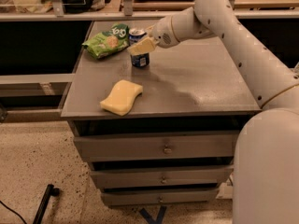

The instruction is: Move pepsi can near sponge

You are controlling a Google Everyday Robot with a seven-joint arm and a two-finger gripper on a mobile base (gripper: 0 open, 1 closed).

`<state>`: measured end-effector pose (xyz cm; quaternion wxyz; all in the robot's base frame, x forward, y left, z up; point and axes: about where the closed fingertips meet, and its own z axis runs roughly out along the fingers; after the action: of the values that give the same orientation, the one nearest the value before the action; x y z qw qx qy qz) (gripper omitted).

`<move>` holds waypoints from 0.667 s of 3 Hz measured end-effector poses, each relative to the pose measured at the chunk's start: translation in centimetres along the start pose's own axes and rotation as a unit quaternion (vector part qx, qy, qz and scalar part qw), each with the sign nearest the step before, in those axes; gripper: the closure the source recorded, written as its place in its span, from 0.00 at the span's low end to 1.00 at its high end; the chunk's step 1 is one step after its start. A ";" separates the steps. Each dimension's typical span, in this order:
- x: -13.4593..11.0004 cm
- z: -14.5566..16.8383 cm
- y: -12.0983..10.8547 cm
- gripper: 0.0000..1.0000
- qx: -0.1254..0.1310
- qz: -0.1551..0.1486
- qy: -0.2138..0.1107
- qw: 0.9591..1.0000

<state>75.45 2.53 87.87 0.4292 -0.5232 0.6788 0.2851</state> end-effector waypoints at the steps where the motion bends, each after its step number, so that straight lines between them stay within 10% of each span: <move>1: -1.2 -0.3 0.3 1.00 -0.019 -0.002 -0.026 0.999; 2: -2.3 -0.7 1.1 1.00 -0.047 -0.007 -0.057 0.997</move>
Offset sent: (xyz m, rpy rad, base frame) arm -0.0191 0.0018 0.0411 0.1873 -0.0068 0.1594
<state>74.40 3.29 90.16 0.4439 -0.5304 0.6355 0.3432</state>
